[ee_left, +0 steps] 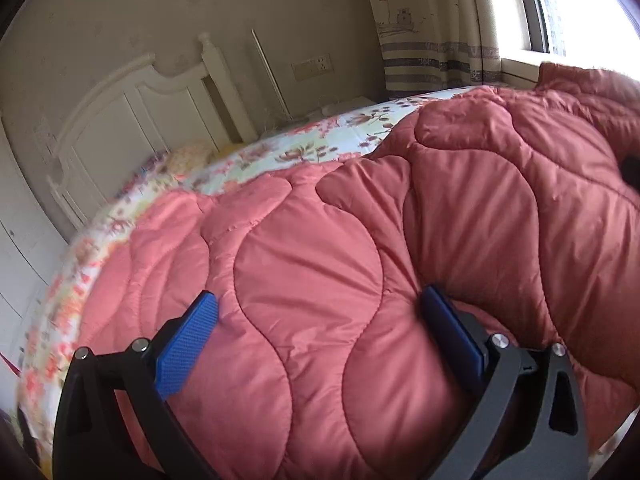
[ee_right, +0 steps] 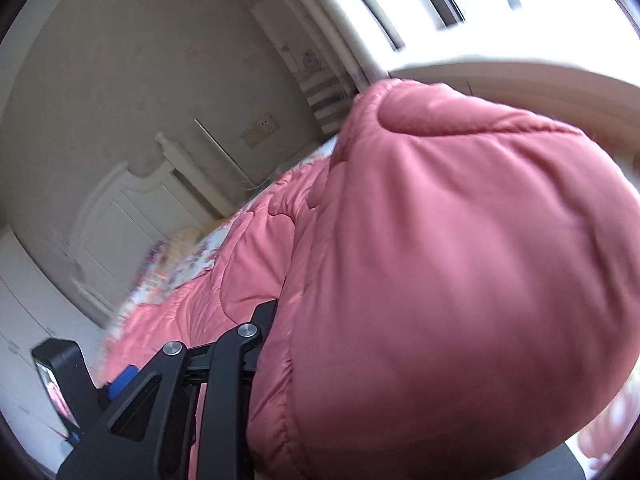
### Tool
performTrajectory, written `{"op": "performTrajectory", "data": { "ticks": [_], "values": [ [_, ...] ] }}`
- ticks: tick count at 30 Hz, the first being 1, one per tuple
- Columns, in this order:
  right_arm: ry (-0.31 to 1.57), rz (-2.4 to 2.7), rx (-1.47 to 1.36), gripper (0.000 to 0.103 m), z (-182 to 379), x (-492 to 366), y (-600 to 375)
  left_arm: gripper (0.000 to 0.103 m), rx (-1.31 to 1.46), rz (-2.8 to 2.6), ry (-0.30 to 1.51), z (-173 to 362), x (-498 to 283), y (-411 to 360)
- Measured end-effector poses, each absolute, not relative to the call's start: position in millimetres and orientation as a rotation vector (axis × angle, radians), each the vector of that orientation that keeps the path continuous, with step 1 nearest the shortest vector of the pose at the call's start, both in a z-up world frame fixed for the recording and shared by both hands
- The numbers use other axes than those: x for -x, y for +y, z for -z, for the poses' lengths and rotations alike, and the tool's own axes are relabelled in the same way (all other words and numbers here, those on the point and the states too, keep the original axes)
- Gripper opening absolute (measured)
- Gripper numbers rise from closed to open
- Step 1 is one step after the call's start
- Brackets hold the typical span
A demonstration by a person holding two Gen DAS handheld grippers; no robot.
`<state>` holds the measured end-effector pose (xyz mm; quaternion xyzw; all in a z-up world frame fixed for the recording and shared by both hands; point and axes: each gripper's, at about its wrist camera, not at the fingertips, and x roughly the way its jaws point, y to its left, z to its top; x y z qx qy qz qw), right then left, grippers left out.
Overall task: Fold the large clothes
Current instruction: 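Grasp the folded coat with the right gripper and lift it up, then fold the lifted coat over with the right gripper while the left gripper presses it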
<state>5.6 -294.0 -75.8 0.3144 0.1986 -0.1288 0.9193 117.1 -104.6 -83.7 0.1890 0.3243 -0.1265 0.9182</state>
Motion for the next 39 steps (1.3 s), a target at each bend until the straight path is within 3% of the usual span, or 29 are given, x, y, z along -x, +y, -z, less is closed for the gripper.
{"op": "performTrajectory", "data": {
  "ticks": [4,9,14,20,25,29,32,34,39],
  "values": [
    [0.391,0.328,-0.502,0.032,50.2,-11.5,-269.4,0.096,-0.264,0.388,0.751,58.3,-130.9,-66.5],
    [0.393,0.365,-0.417,0.032,39.1,-13.3,-258.9,0.096,-0.145,0.137,0.579,16.1,-137.9,38.9],
    [0.391,0.403,-0.295,0.032,26.1,-18.1,-238.6,0.095,-0.007,0.002,0.708,44.7,-183.7,118.4],
    [0.385,0.482,-0.045,0.032,4.1,-30.9,-195.6,0.091,0.013,0.114,0.754,67.9,-194.7,101.4],
    [0.343,0.474,0.419,0.032,-14.8,-61.1,-95.9,0.091,0.056,0.153,0.754,71.4,-193.3,104.3],
    [0.311,0.372,0.76,0.032,16.5,-88.6,-6.1,0.091,0.22,0.238,0.746,68.1,-189.2,141.1],
    [0.345,0.245,1.016,0.033,84.1,-101.6,42.6,0.092,0.366,0.167,0.703,55.5,-177.7,205.3],
    [0.268,0.243,1.172,0.038,133.5,-97.4,55.3,0.092,0.4,0.158,0.703,48.6,-174.1,228.6],
    [0.226,0.218,1.075,0.04,136.3,-91.9,39.0,0.099,0.51,0.439,0.781,33.4,-176.8,225.5]
  ]
}}
